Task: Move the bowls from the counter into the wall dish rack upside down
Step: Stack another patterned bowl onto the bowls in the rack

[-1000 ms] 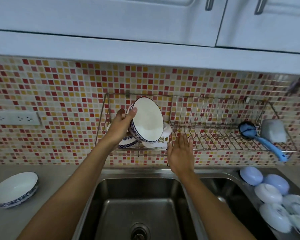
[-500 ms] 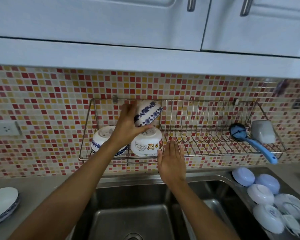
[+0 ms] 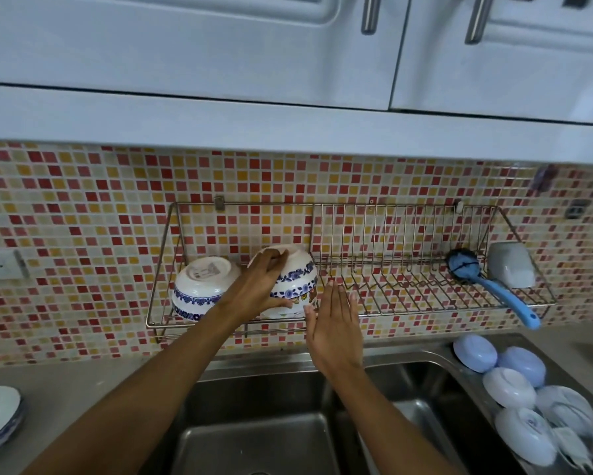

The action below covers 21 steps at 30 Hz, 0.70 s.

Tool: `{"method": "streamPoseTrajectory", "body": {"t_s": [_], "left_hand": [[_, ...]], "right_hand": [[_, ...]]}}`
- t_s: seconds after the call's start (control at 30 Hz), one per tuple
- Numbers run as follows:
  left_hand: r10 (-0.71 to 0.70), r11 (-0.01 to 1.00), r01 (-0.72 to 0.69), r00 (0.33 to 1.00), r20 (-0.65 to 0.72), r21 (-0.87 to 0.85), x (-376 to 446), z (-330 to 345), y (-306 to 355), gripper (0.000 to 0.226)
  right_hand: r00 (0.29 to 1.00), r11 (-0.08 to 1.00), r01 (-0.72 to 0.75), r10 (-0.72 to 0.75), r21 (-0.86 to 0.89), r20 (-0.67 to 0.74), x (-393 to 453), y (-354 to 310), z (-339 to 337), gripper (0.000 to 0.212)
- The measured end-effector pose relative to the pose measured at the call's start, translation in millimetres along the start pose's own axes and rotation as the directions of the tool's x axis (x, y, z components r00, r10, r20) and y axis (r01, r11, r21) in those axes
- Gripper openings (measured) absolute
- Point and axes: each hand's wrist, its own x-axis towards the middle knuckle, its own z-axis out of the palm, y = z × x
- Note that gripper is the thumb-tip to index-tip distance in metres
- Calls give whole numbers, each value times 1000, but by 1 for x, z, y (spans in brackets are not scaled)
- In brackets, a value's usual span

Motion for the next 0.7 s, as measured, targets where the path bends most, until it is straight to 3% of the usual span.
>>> {"method": "streamPoseTrajectory", "body": {"t_s": [0.7], "left_hand": [[20, 996, -17, 999, 33, -84, -13, 18, -9, 89]], "right_hand": [[1000, 1000, 6, -6, -2, -25, -2, 0, 2, 70]]}}
